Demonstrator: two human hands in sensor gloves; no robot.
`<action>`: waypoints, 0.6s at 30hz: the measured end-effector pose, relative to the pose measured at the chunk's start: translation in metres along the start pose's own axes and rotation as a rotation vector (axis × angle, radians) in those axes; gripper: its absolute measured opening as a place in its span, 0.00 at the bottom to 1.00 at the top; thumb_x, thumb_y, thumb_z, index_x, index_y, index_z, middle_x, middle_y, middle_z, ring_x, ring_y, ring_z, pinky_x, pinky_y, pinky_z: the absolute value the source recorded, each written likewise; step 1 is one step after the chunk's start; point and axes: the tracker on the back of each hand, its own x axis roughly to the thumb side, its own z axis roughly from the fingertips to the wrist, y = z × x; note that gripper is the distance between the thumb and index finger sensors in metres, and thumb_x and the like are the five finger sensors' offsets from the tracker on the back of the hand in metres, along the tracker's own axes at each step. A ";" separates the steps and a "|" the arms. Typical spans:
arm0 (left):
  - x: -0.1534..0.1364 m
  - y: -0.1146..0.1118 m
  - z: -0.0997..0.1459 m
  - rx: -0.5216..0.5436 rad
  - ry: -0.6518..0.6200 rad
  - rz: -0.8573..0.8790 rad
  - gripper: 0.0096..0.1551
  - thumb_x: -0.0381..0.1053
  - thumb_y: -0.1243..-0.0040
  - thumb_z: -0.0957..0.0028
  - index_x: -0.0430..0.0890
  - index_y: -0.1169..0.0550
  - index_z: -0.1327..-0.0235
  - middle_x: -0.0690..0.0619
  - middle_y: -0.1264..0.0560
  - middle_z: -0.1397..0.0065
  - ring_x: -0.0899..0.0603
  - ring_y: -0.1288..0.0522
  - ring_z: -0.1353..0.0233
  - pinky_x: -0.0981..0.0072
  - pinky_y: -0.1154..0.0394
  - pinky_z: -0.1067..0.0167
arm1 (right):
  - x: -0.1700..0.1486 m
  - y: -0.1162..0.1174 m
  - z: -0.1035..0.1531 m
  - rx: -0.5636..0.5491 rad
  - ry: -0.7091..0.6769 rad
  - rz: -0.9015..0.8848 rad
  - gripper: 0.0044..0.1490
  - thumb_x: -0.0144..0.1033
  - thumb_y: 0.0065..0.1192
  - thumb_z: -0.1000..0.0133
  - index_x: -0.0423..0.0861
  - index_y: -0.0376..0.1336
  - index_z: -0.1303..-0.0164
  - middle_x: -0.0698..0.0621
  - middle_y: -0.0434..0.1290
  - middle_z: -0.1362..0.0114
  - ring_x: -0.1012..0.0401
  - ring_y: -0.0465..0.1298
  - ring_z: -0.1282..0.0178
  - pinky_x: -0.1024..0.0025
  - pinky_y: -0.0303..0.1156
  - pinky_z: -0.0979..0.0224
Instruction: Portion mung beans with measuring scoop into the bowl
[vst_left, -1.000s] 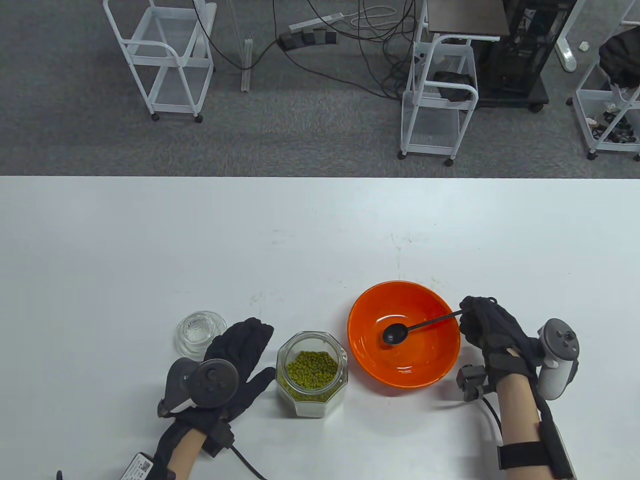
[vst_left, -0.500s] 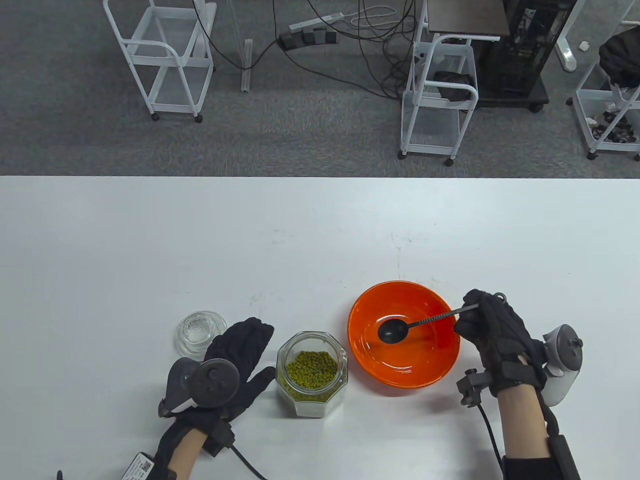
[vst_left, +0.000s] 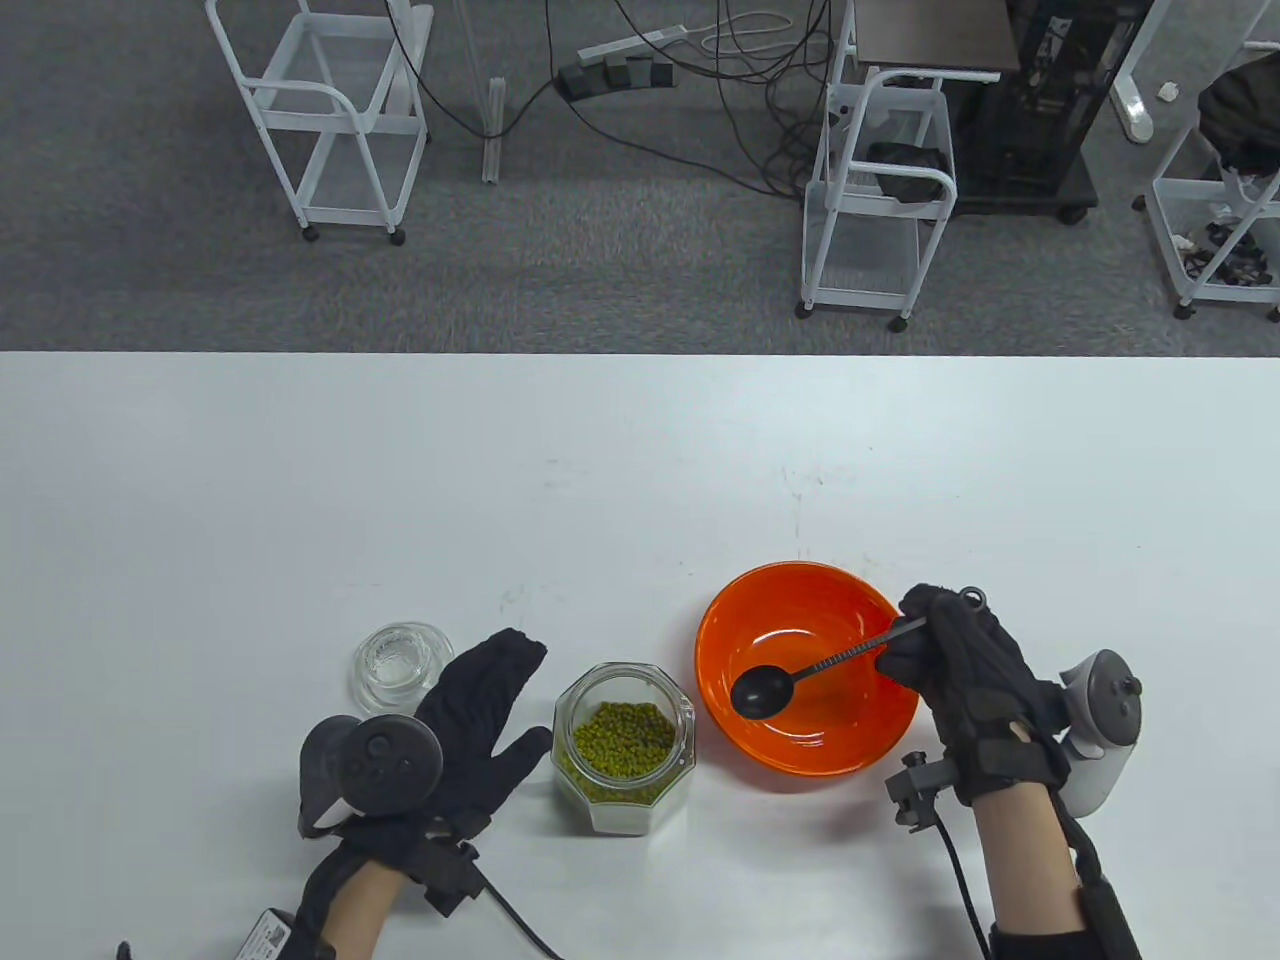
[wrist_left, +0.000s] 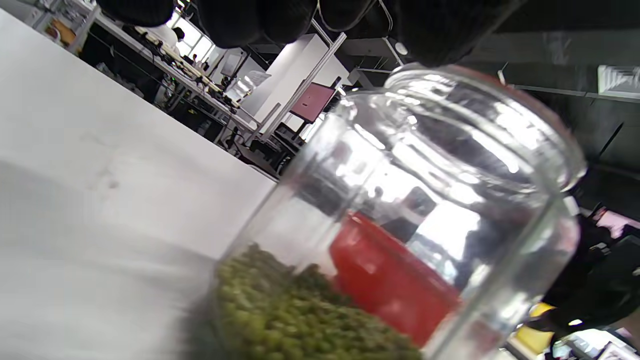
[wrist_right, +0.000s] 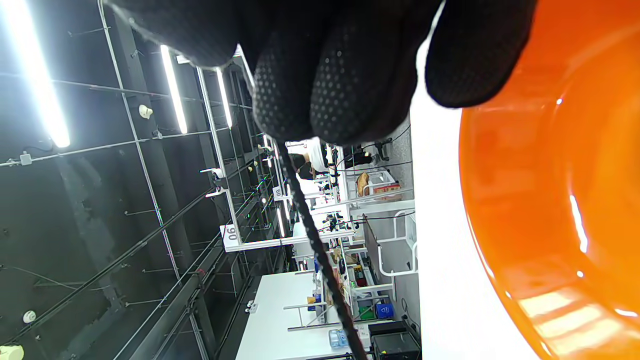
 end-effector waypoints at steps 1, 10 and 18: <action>0.001 -0.002 0.000 -0.004 -0.027 0.070 0.50 0.64 0.42 0.41 0.48 0.47 0.11 0.36 0.47 0.10 0.27 0.43 0.15 0.21 0.43 0.28 | 0.000 0.001 0.000 0.000 0.000 -0.001 0.30 0.53 0.54 0.36 0.44 0.66 0.35 0.51 0.80 0.47 0.55 0.82 0.55 0.45 0.75 0.36; 0.012 -0.027 -0.013 -0.149 -0.078 0.164 0.77 0.76 0.36 0.50 0.38 0.65 0.12 0.30 0.60 0.10 0.22 0.56 0.13 0.17 0.50 0.27 | -0.003 0.008 0.001 0.025 0.005 0.006 0.30 0.53 0.54 0.36 0.43 0.66 0.35 0.51 0.80 0.48 0.55 0.82 0.55 0.45 0.75 0.36; 0.006 -0.036 -0.015 -0.178 -0.047 0.205 0.79 0.74 0.32 0.51 0.36 0.63 0.13 0.29 0.59 0.10 0.22 0.55 0.13 0.16 0.48 0.28 | -0.005 0.011 0.001 0.036 0.007 0.017 0.30 0.53 0.54 0.36 0.43 0.66 0.35 0.51 0.80 0.48 0.55 0.82 0.55 0.45 0.75 0.36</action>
